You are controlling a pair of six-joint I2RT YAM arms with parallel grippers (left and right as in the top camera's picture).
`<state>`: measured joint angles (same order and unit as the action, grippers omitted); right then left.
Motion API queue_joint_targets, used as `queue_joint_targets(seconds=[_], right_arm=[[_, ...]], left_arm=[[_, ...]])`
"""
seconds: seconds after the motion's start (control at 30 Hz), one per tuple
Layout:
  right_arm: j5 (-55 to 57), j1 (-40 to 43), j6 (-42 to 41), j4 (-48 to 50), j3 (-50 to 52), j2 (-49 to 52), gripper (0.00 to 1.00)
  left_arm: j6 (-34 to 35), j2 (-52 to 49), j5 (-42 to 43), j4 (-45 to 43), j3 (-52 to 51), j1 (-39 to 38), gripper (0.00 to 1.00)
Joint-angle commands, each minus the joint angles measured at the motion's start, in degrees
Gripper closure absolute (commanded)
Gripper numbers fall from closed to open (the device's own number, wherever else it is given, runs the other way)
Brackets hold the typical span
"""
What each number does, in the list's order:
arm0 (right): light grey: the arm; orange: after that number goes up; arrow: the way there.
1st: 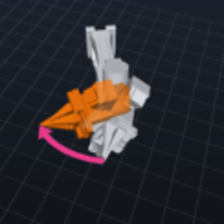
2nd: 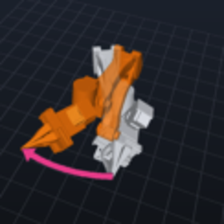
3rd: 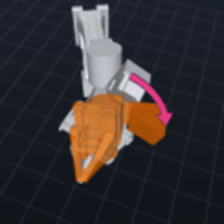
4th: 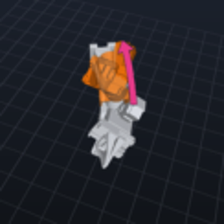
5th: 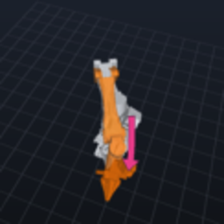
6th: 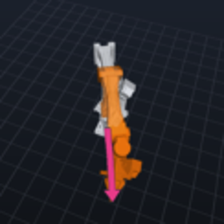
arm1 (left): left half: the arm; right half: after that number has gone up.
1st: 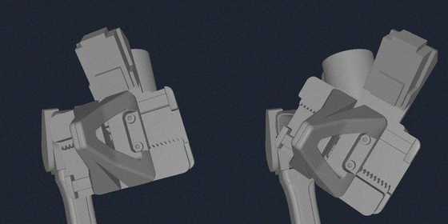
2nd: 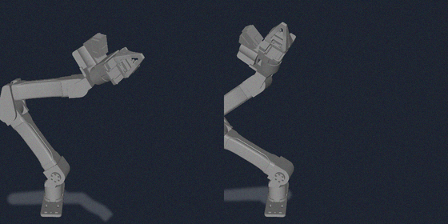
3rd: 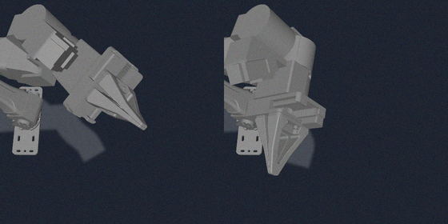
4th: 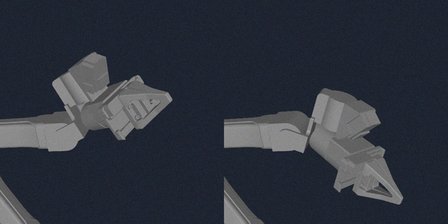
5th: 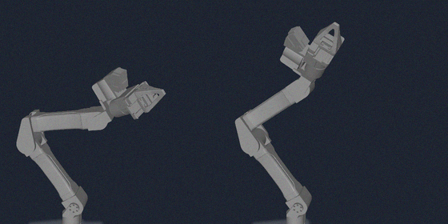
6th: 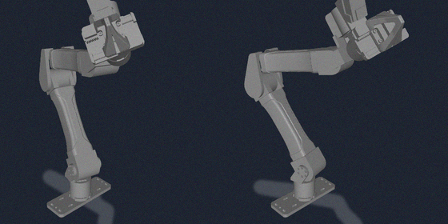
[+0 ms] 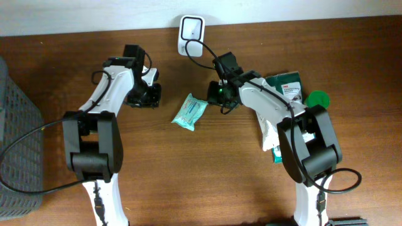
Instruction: Scan the item barcode
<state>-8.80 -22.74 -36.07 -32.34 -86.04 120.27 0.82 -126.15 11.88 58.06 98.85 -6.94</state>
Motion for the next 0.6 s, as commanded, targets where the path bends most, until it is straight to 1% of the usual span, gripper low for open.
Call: queue_joint_targets(seconds=[0.0,0.1,0.17,0.3,0.37,0.4,0.43,0.47,0.5,0.53,0.57], right_arm=[[-4.0,-0.9,-0.9,2.6,0.5,2.9,0.62],[-8.2,-2.9,-0.9,7.8,0.5,4.2,0.62],[-12.5,-5.2,-0.9,15.9,0.5,5.6,0.62],[-16.7,-8.1,-0.8,27.7,0.5,8.0,0.61],[-23.6,-7.2,2.2,39.4,0.5,7.9,0.54],[-29.2,-6.6,3.0,42.4,-0.2,7.9,0.54],[-31.2,-6.0,3.0,40.4,-0.9,7.8,0.54],[-31.5,-5.3,3.0,35.9,-1.6,7.3,0.53],[-31.5,-4.6,3.1,30.1,-2.3,6.2,0.52],[-31.4,-4.2,5.3,22.5,-3.0,4.3,0.51],[-30.8,-4.4,7.4,17.5,-3.5,3.0,0.51]], left_arm=[[-1.7,-0.5,9.4,-0.1,-0.8,0.7,1.00],[-1.7,-0.5,10.9,-0.3,-2.6,1.1,1.00],[-1.5,-0.5,10.9,-0.5,-2.7,2.5,1.00],[-1.5,-0.5,10.9,-0.4,-2.7,6.7,1.00],[-1.5,-0.5,10.9,-0.4,-2.7,9.9,1.00],[-1.5,-0.5,10.9,-0.4,-2.7,11.1,1.00],[-1.5,-0.5,10.9,-0.4,-2.7,11.6,1.00],[-1.7,-0.5,10.9,-0.5,-2.7,11.8,1.00],[-1.9,-0.5,10.8,-1.0,-2.7,11.8,1.00],[-2.0,-0.5,10.8,-1.9,-2.7,11.7,1.00],[-1.9,-0.5,10.8,-3.2,-2.7,11.8,1.00]])
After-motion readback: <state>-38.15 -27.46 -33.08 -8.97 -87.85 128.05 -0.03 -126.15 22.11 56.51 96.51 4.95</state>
